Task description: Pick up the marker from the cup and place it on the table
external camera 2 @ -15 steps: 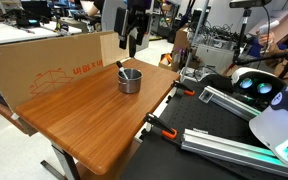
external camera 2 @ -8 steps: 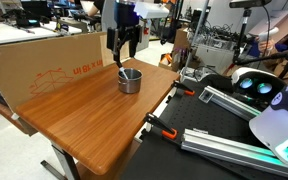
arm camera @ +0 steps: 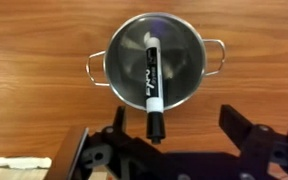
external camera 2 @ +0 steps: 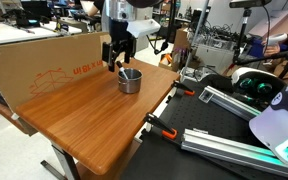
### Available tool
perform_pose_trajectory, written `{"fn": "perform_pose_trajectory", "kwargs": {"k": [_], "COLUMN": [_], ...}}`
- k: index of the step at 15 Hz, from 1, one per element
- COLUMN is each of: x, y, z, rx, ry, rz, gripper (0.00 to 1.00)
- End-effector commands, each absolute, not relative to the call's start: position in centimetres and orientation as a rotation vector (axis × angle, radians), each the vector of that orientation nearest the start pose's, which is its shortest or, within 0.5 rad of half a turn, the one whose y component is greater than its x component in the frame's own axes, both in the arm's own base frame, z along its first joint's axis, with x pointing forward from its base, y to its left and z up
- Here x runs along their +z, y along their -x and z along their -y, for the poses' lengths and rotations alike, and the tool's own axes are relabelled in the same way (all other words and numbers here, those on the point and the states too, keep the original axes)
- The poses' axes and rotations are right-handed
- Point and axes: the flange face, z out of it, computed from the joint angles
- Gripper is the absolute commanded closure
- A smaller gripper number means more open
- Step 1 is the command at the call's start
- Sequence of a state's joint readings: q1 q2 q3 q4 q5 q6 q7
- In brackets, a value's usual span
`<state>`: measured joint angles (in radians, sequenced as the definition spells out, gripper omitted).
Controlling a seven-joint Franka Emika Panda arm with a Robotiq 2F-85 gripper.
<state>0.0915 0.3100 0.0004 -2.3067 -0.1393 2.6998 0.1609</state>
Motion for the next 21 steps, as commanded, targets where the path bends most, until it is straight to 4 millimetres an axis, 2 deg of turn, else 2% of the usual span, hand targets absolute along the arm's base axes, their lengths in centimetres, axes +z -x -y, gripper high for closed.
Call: {"fn": "perform_pose_trajectory", "kwargs": {"k": [1, 3, 4, 6, 14, 16, 21], "x": [20.3, 19.6, 19.4, 19.2, 19.2, 19.3, 19.6], "y": [-53.9, -54.1, -54.1, -54.2, -54.6, -54.6, -54.8], "z": [-5.5, -5.4, -5.4, -5.3, -5.3, -5.3, -5.3], "rx": [-0.269, -0.298, -0.302, -0.303, -0.275, -0.270, -0.259], "ry": [3.203, 3.203, 3.200, 3.201, 3.205, 3.205, 3.202], "rz": [0.111, 0.119, 0.120, 0.118, 0.109, 0.108, 0.101], "gripper": [0.00, 0.00, 0.25, 0.34, 0.97, 1.00, 0.98]}}
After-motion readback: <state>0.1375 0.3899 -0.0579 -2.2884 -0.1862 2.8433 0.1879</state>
